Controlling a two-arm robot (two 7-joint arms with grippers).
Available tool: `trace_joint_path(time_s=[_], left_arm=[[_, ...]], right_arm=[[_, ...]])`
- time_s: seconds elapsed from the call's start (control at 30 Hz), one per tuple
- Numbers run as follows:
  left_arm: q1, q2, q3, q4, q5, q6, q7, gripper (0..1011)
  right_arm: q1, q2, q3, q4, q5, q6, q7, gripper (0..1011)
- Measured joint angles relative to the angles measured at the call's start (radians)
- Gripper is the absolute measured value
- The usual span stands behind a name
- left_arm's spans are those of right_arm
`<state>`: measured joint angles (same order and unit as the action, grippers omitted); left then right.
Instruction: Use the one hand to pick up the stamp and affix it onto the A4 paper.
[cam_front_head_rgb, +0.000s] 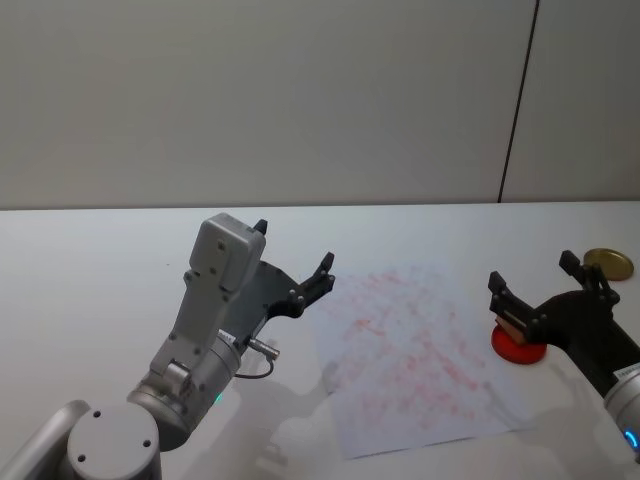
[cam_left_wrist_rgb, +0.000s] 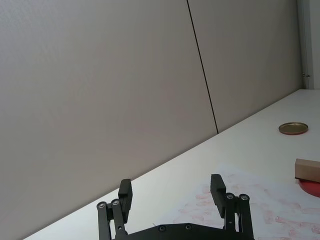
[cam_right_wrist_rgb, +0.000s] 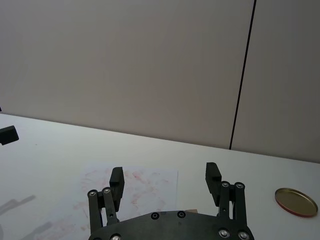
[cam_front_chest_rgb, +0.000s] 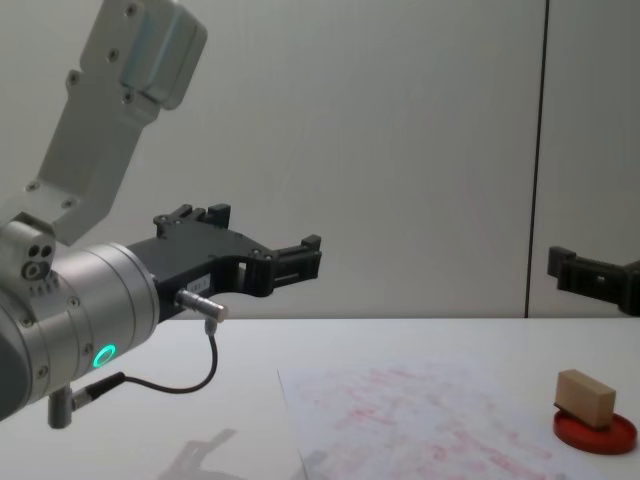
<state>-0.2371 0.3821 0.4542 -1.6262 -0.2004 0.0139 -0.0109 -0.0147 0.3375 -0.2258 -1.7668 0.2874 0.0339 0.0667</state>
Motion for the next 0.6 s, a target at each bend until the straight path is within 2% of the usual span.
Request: trace_joint_path(time_s=[0.6], left_arm=[[0.0, 0.0, 0.0, 0.0, 0.0, 0.0, 0.0, 993]], right_arm=[[0.0, 0.0, 0.0, 0.0, 0.0, 0.0, 0.0, 1003]])
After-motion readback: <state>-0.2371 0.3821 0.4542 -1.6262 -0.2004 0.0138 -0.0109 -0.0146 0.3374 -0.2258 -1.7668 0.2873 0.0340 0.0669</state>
